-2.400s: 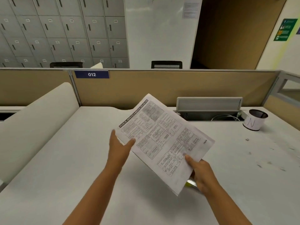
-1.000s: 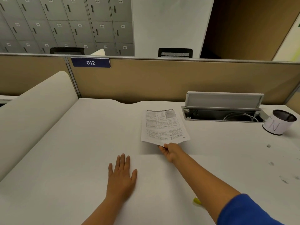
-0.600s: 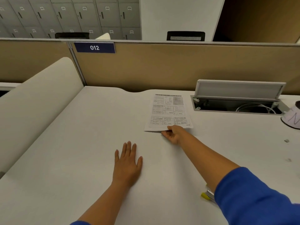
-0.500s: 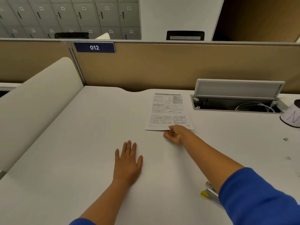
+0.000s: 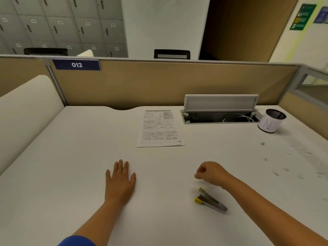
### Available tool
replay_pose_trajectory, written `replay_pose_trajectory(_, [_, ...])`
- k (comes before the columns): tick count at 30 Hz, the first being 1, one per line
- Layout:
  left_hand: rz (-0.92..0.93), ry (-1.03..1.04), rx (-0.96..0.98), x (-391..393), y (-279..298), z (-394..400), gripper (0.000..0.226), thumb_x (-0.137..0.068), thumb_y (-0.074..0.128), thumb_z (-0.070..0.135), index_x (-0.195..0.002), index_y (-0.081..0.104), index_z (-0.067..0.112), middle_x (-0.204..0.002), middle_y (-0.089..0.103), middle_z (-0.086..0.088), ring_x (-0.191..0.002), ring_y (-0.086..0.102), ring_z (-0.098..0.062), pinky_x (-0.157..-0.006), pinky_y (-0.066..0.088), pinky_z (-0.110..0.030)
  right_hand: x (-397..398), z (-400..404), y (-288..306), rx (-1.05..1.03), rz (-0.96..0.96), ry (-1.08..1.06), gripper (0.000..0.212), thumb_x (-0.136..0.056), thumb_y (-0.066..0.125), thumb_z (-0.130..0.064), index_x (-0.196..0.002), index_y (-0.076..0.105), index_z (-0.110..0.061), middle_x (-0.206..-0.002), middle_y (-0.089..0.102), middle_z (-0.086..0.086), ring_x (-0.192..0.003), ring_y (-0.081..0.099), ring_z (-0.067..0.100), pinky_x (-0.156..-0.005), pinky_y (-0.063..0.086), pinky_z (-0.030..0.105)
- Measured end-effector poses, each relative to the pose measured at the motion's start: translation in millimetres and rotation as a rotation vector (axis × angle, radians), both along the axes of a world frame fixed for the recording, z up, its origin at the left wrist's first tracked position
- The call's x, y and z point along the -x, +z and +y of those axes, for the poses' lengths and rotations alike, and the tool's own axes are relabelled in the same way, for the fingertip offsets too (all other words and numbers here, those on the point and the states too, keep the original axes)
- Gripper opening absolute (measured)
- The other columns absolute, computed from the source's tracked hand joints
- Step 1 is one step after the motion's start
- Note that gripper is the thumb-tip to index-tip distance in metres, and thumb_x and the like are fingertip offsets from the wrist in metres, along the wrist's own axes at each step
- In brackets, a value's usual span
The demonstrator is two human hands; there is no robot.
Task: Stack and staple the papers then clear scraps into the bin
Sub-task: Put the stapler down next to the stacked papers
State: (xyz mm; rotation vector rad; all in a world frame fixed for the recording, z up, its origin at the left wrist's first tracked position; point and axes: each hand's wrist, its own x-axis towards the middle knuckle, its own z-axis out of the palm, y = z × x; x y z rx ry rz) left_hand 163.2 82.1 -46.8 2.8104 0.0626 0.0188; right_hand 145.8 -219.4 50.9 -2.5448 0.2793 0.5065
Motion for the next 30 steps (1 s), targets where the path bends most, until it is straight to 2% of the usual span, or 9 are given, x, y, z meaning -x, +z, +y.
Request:
replay_pose_trajectory(4, [-0.006, 0.010, -0.018, 2.7, 0.9, -1.8, 0.058, -0.097, 0.022, 0.039, -0.149, 0.013, 0.015, -0.159, 0.006, -0.004, -0.147, 0.000, -0.016, -0.119, -0.002, -0.043, 46.1, -21.6, -10.7, 0.146, 0.049, 0.109, 0.059, -0.072, 0.071, -0.049, -0.122, 0.053, -0.024, -0.120, 0.053, -0.003, -0.107, 0.052, 0.013, -0.086, 0.042, 0.023])
replay_pose_trajectory(7, [-0.029, 0.002, -0.031, 5.7, 3.2, -7.5, 0.055, -0.097, 0.022, 0.035, -0.148, 0.014, 0.015, -0.159, 0.007, -0.004, -0.147, 0.002, -0.017, -0.119, 0.000, -0.044, 66.0, -24.7, -19.7, 0.203, 0.033, 0.152, 0.070, -0.065, 0.076, -0.047, -0.126, 0.048, -0.027, -0.121, 0.049, -0.004, -0.115, 0.047, 0.015, -0.088, 0.041, 0.025])
replay_pose_trajectory(12, [-0.052, -0.016, -0.003, 12.2, 4.6, -21.2, 0.056, -0.097, 0.024, 0.035, -0.149, 0.013, 0.015, -0.159, 0.005, -0.004, -0.147, 0.001, -0.017, -0.118, -0.001, -0.043, 72.6, -22.3, -27.9, 0.212, -0.078, 0.164, 0.046, -0.072, 0.070, -0.036, -0.114, 0.057, -0.024, -0.099, 0.046, -0.008, -0.090, 0.048, 0.010, -0.077, 0.042, 0.022])
replay_pose_trajectory(17, [-0.062, -0.017, 0.000, 15.1, 3.0, -28.1, 0.058, -0.097, 0.026, 0.036, -0.149, 0.013, 0.014, -0.159, 0.004, -0.004, -0.147, 0.000, -0.017, -0.119, -0.002, -0.043, 67.9, -24.2, -33.9, 0.214, -0.114, 0.204, 0.028, -0.082, 0.057, -0.030, -0.108, 0.059, -0.019, -0.095, 0.048, -0.005, -0.085, 0.047, 0.013, -0.072, 0.038, 0.022])
replay_pose_trajectory(20, [-0.051, 0.010, -0.012, 14.1, 2.7, -28.0, 0.058, -0.097, 0.024, 0.038, -0.149, 0.011, 0.015, -0.159, 0.001, -0.003, -0.147, -0.003, -0.016, -0.118, -0.003, -0.042, 57.2, -27.8, -30.2, 0.153, -0.075, 0.178, 0.014, -0.083, 0.058, -0.030, -0.094, 0.057, -0.021, -0.093, 0.052, -0.003, -0.083, 0.051, 0.015, -0.067, 0.037, 0.023])
replay_pose_trajectory(23, [-0.024, 0.053, -0.016, 11.1, 3.6, -35.2, 0.059, -0.097, 0.022, 0.039, -0.149, 0.010, 0.014, -0.159, 0.002, -0.005, -0.147, -0.003, -0.018, -0.118, -0.001, -0.044, 30.0, -37.8, -22.4, 0.084, -0.057, 0.148, 0.016, -0.080, 0.066, -0.033, -0.092, 0.058, -0.026, -0.092, 0.056, -0.003, -0.090, 0.058, 0.019, -0.069, 0.038, 0.024])
replay_pose_trajectory(26, [0.006, 0.084, -0.042, 6.7, 3.2, -47.0, 0.063, -0.094, 0.016, 0.044, -0.149, 0.007, 0.014, -0.159, 0.003, -0.006, -0.147, -0.003, -0.020, -0.118, -0.001, -0.047, -8.3, -50.1, -9.7, 0.084, -0.104, 0.129, 0.025, -0.079, 0.070, -0.031, -0.100, 0.065, -0.018, -0.097, 0.062, 0.003, -0.087, 0.054, 0.017, -0.071, 0.037, 0.024])
replay_pose_trajectory(30, [-0.015, 0.079, -0.050, 2.5, -2.3, -48.3, 0.080, -0.080, -0.002, 0.054, -0.149, 0.009, 0.016, -0.159, 0.003, -0.004, -0.147, -0.003, -0.018, -0.117, -0.002, -0.045, -68.0, -65.6, 1.5, 0.149, -0.164, 0.151, 0.032, -0.082, 0.067, -0.027, -0.108, 0.064, -0.008, -0.110, 0.065, 0.012, -0.093, 0.057, 0.023, -0.072, 0.036, 0.024])
